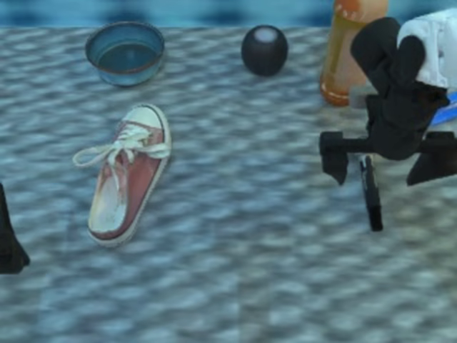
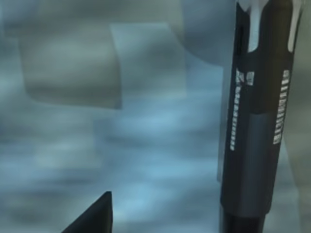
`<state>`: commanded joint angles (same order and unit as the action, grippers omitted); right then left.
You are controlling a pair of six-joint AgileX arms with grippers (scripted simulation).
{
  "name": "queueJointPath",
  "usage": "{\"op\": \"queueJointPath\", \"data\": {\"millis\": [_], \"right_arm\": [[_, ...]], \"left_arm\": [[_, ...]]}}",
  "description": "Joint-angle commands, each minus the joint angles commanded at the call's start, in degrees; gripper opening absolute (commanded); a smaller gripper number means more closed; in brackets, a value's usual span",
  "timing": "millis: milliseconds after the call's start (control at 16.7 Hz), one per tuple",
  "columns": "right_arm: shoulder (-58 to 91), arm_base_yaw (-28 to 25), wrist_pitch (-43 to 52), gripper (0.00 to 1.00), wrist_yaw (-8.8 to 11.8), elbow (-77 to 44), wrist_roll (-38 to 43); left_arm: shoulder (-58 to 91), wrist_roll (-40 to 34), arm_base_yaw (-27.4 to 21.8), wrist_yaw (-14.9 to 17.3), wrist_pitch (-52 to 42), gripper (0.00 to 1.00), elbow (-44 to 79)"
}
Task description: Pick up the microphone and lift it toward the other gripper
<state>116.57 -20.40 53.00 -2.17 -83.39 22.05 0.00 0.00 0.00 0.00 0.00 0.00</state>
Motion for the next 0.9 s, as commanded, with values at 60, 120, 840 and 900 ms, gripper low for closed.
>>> {"op": "queueJointPath", "data": {"millis": [60, 120, 840, 900], "right_arm": [[1.2, 0.0, -2.6, 1.0, 0.0, 1.2, 0.0], [2.5, 0.1, -5.3, 1.0, 0.0, 2.4, 0.0], [6.6, 0.2, -12.8, 0.7, 0.0, 6.2, -0.1], [6.6, 0.2, -12.8, 0.62, 0.0, 6.2, -0.1]], "left_arm": [[0.0, 0.0, 0.0, 0.0, 0.0, 1.0, 0.0], [0.0, 0.0, 0.0, 0.0, 0.0, 1.0, 0.0], [0.0, 0.0, 0.0, 0.0, 0.0, 1.0, 0.0], [0.0, 0.0, 0.0, 0.0, 0.0, 1.0, 0.0]]}}
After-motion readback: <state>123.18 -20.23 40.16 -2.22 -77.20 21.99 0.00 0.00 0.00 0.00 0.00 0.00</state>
